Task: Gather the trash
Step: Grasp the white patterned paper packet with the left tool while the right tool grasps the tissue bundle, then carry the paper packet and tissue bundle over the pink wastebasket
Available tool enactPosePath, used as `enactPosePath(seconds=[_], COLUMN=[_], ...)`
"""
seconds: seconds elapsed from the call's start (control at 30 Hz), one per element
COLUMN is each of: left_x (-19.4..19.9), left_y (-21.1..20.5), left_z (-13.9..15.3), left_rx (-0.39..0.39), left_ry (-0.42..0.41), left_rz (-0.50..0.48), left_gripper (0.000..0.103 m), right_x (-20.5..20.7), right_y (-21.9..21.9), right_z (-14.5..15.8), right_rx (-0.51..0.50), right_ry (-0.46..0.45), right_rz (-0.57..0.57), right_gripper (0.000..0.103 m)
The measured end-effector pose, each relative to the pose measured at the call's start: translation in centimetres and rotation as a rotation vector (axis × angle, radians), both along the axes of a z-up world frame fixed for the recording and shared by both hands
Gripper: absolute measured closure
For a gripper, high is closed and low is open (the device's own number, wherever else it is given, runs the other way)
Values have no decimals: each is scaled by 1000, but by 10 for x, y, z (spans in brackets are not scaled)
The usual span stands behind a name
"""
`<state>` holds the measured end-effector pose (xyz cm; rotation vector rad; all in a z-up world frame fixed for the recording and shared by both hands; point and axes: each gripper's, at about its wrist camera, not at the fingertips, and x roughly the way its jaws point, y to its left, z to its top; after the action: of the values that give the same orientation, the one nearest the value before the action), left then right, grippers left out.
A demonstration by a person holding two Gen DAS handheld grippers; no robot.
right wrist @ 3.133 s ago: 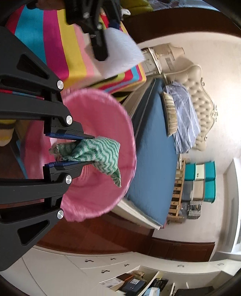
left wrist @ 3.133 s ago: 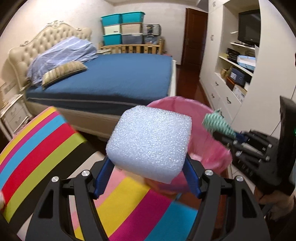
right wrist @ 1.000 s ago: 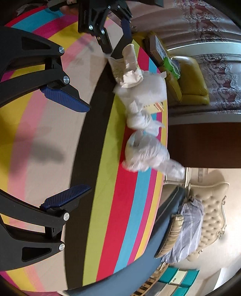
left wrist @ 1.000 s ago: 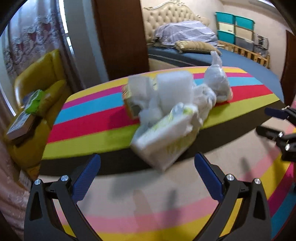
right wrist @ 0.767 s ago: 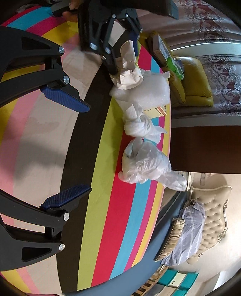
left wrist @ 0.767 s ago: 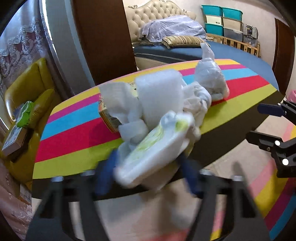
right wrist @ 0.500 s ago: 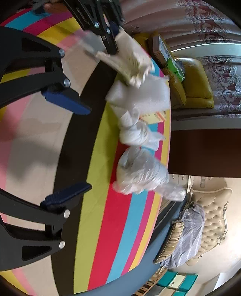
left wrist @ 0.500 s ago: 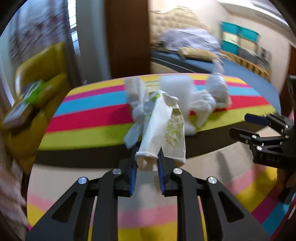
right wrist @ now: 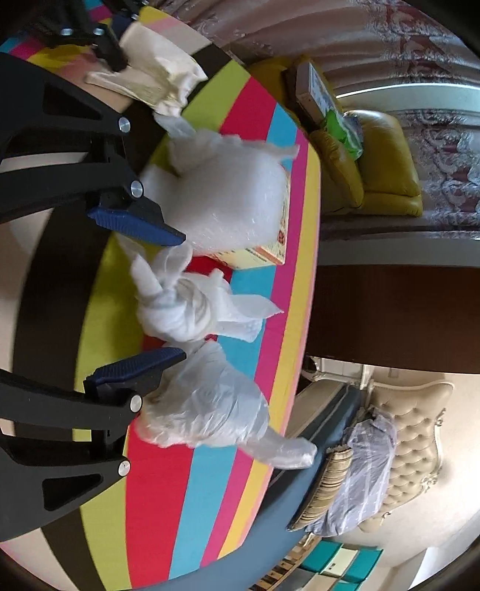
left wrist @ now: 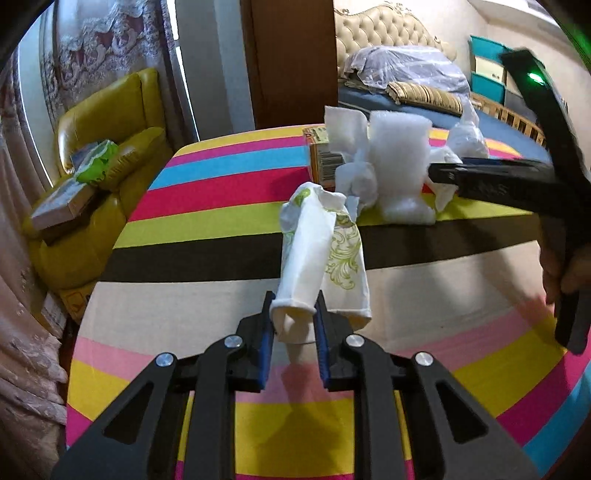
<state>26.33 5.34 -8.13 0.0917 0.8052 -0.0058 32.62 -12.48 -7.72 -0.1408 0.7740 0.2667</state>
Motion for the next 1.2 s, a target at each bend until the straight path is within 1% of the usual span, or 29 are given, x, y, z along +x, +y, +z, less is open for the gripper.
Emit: enactPosePath(seconds=[0.03, 0.07, 0.13, 0.2, 0.3, 0.4, 0.5, 0.63, 0.77, 0.9, 1.13, 1.2], left_x=[-1, 1, 2, 1, 1, 1, 1, 1, -1, 0, -1, -5], left_y=[-1, -3, -1, -3, -10, -13, -11, -3, 0, 2, -5, -9], left_z=[-1, -2, -3, -3, -3, -5, -5, -4, -4, -4, -4, -1], left_rx=[13, 23, 22, 33, 71, 98, 89, 51, 36, 36, 66, 72], left_ry=[1, 7, 9, 9, 7, 5, 4, 6, 5, 4, 1, -22], left_rz=[1, 4, 7, 11, 17, 18, 20, 26, 35, 39, 38, 21], left_gripper=[83, 83, 83, 83, 83, 83, 83, 83, 83, 83, 83, 83], right_x=[3, 5, 5, 2, -3, -9, -21, -49, -75, -101, -124, -127], right_y=[1, 0, -3, -2, 3, 4, 3, 2, -4, -15, -49, -58], right_z=[-3, -5, -3, -3, -3, -5, -4, -4, -3, -2, 0, 1], right_rx=[-10, -8, 6, -7, -33, -51, -66, -83, -68, -29, 25, 38], right_ry=[11, 28, 22, 17, -3, 1, -1, -14, -19, -23, -20, -14], right_rz=[-8, -14, -20, -15, -1, 25, 28, 56, 68, 66, 21, 3], right_gripper=[64, 66, 68, 69, 71, 72, 72, 72, 72, 72, 72, 72])
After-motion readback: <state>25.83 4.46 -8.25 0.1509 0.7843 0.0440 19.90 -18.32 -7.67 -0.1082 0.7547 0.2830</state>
